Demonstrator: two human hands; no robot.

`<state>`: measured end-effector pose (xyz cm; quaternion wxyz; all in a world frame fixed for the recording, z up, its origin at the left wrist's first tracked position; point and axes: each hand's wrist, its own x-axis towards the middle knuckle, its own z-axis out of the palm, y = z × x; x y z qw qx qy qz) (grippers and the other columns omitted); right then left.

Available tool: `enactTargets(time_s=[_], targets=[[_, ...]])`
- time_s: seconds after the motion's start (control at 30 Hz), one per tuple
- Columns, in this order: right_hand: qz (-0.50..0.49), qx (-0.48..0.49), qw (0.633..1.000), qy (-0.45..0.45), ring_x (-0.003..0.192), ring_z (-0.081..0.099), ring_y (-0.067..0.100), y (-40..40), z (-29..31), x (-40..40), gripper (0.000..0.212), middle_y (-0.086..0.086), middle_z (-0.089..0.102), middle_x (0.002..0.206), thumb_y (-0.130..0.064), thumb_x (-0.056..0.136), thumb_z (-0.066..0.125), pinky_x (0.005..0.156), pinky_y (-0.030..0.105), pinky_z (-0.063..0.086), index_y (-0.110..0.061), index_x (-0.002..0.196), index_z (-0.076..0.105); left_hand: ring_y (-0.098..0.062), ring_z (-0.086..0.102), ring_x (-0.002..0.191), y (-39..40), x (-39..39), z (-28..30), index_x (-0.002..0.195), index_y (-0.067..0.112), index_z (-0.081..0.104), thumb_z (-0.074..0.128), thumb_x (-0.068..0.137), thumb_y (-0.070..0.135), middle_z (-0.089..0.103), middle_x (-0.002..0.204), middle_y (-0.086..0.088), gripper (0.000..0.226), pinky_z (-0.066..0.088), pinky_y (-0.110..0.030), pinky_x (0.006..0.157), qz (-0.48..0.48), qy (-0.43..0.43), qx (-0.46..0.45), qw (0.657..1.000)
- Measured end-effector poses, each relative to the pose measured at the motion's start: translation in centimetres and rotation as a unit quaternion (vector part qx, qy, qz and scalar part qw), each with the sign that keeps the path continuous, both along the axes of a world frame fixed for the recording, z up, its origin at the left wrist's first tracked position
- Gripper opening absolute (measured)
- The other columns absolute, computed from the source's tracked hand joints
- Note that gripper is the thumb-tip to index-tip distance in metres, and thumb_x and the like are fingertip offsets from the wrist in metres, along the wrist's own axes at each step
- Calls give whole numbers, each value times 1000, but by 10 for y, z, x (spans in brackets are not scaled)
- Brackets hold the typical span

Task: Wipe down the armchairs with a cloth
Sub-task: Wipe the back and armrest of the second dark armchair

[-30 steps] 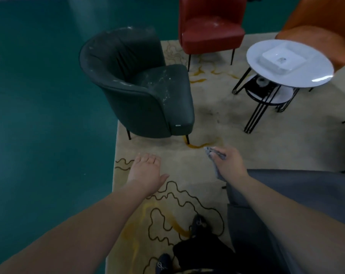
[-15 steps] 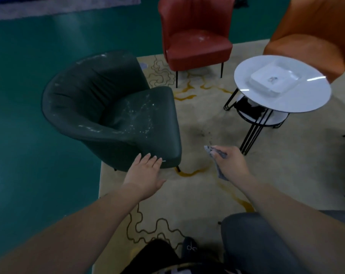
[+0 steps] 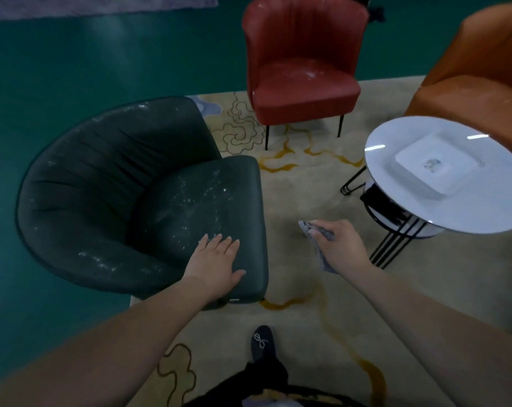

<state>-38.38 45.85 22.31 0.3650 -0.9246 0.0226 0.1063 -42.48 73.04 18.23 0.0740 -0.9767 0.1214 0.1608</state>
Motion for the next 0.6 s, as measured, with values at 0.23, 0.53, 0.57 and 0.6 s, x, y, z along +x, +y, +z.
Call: enactTargets(time_s=[0.23,0.53,0.57,0.6], targets=[[57,-16,998,3,108,60,14,21,-1,103,32,4,63,122,-32,94,57,97,26,45,-18,121,66,-22,8,147,25,70,-1,154,18,3,23,94,62,15,160,-2,77,1,-44,119,66,25,-4,998],[211,-1,977,-6,104,63,19,122,-38,249,29,8,67,113,-28,90,61,93,28,47,-20,117,68,-22,8,148,67,121,-22,154,21,4,30,93,62,15,160,0,78,2,-45,120,274,22,-29,961],[229,0,974,-5,106,62,20,132,-45,264,29,9,65,115,-28,90,61,96,33,47,-19,117,68,-22,9,148,70,126,-26,154,21,4,31,93,62,16,160,0,78,2,-46,119,301,22,-35,953],[242,4,970,-4,106,61,19,142,-51,280,29,10,64,115,-28,90,61,98,34,46,-19,117,68,-22,9,147,72,131,-31,154,21,3,31,93,63,16,160,0,79,2,-46,119,334,22,-45,941]])
